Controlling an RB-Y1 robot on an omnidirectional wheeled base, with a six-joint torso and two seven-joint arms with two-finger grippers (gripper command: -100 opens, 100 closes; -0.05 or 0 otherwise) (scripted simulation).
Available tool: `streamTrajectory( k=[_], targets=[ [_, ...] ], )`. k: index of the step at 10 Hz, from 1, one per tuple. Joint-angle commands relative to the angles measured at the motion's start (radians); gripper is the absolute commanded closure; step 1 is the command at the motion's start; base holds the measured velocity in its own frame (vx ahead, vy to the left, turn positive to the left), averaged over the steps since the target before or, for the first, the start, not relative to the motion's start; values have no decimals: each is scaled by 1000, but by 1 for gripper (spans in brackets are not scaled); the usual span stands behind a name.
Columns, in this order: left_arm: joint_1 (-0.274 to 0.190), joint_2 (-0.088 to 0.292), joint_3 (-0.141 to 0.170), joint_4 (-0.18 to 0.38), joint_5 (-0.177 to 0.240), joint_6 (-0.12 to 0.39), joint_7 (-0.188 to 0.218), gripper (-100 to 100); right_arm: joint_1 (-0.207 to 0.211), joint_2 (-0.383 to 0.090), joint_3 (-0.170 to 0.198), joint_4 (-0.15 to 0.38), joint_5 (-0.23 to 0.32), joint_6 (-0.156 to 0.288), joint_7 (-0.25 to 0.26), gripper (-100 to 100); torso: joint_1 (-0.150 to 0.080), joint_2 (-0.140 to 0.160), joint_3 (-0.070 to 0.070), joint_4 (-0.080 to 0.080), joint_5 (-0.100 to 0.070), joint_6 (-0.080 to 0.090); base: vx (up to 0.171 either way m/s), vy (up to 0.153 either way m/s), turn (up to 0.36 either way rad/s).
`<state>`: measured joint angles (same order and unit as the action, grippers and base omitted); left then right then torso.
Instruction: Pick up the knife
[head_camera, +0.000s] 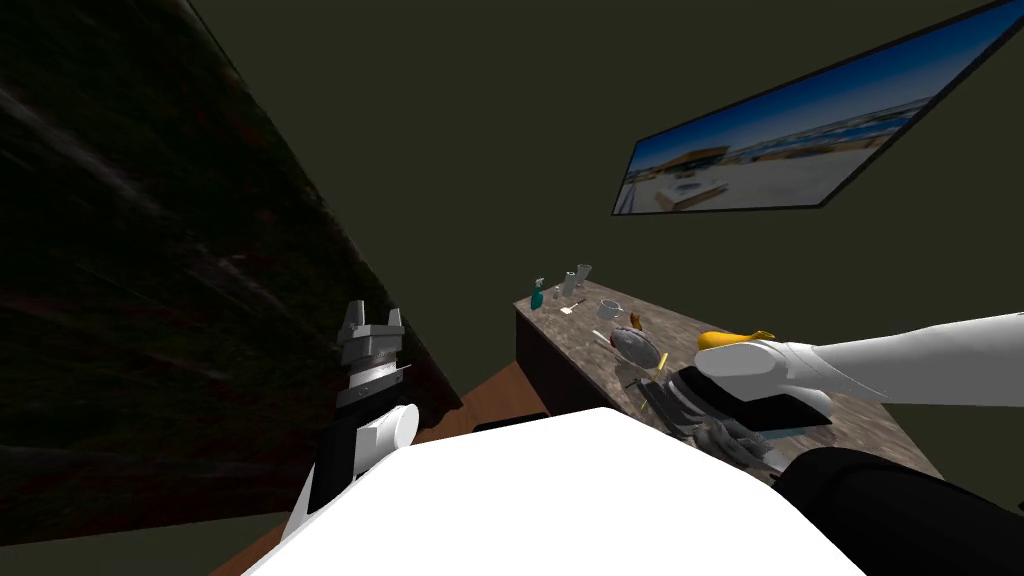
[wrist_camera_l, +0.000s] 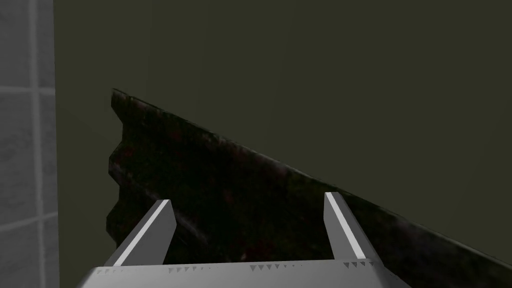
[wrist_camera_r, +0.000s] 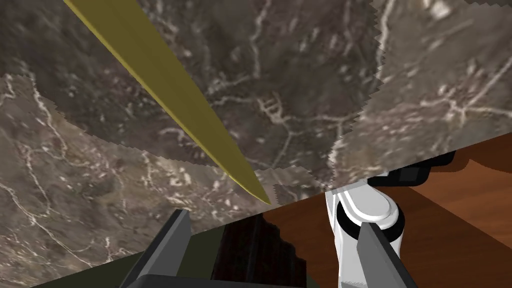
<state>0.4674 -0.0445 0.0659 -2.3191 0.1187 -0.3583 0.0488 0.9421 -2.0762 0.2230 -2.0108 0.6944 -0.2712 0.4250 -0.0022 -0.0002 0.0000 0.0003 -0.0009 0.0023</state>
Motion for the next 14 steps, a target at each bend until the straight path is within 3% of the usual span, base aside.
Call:
streamTrajectory(
  k=[1, 2, 3, 4, 5, 8, 14],
  targets=[
    [0, 0, 0, 0, 0, 0, 0, 0, 39, -50, -23, 24, 39, 13, 13, -100, 0, 0, 0, 0, 0, 0, -2, -33, 98],
    [0, 0, 0, 0, 0, 0, 0, 0, 26, -71, -15, 24, 39, 13, 13, -100, 0, 0, 0, 0, 0, 0, -3, -32, 35],
    [0, 0, 0, 0, 0, 0, 0, 0, 39, -71, -23, 24, 39, 13, 13, -100, 0, 0, 0, 0, 0, 0, -1, -13, -11],
    [0, 0, 0, 0, 0, 0, 0, 0, 55, -118, -24, 40, 61, 27, 30, -100, 1, 0, 0, 0, 0, 0, -1, -15, 60],
    [0, 0, 0, 0, 0, 0, 0, 0, 55, -126, -24, 40, 61, 27, 30, -100, 1, 0, 0, 0, 0, 0, -2, -21, 48],
    [0, 0, 0, 0, 0, 0, 0, 0, 82, -215, -28, 69, 101, 52, 61, -100, 0, 0, 0, 0, 0, 0, -4, -28, 45],
    [0, 0, 0, 0, 0, 0, 0, 0, 120, -348, -33, 105, 153, 85, 104, -100, 1, 0, 0, 0, 0, 0, -4, -28, 30]
  ],
)
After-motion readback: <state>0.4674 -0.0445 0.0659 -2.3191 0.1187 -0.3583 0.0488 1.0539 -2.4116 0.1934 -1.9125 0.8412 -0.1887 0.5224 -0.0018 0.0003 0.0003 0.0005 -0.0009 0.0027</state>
